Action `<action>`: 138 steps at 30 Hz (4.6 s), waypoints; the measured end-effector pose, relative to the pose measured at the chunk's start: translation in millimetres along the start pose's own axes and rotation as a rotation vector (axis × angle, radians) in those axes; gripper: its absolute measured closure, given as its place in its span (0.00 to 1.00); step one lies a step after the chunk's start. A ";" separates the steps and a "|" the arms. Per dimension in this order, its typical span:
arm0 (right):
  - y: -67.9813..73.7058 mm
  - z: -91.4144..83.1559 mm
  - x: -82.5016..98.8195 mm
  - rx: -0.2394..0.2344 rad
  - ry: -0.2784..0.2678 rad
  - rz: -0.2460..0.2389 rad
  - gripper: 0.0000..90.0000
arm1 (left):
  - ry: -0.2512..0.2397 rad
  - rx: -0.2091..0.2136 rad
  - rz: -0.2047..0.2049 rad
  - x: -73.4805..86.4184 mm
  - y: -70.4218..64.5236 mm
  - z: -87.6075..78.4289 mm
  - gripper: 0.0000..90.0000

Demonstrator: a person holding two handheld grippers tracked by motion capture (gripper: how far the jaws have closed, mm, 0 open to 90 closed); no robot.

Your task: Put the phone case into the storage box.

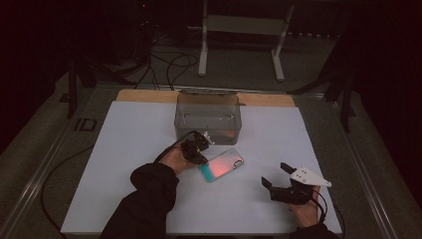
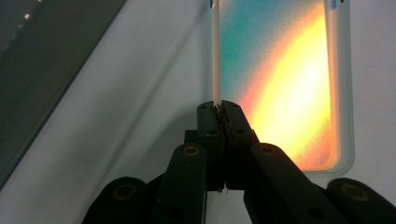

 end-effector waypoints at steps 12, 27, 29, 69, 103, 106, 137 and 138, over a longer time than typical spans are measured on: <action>0.7 1.1 0.3 -0.004 0.003 0.000 0.11 | -0.102 -0.028 -0.043 11.6 -2.1 -13.8 0.99; 4.2 3.5 1.1 -0.028 0.015 0.010 0.11 | -0.226 -0.085 -0.091 14.8 -7.0 -36.4 0.99; 4.3 3.8 1.1 -0.029 0.016 0.006 0.11 | -0.245 -0.090 -0.105 15.2 -7.2 -38.2 0.99; 35.1 28.0 -65.5 -0.191 -0.040 0.072 0.11 | -0.514 -0.263 -0.227 22.5 -4.4 -87.0 0.99; 79.4 81.6 -127.8 -0.236 -0.048 0.284 0.53 | -0.671 -0.277 -0.298 16.1 -21.3 -95.7 0.99; 80.0 82.9 -129.7 -0.249 -0.060 0.316 0.63 | -0.681 -0.269 -0.306 15.3 -23.7 -95.2 0.99; 81.3 88.0 -131.8 -0.271 -0.024 0.428 0.91 | -0.703 -0.252 -0.336 13.6 -32.2 -86.1 0.98; 81.3 87.9 -131.8 -0.270 -0.024 0.429 0.91 | -0.701 -0.250 -0.332 13.7 -32.3 -85.9 0.97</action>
Point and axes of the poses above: each handheld gripper's, and its own axes: z roughly forward along the jaws, x roughly out of its underside, y roughly to its left, the point moved 7 cm from there along z, roughly forward along the jaws, and after that the axes turned 5 degrees about y, right-handed, at the moved point
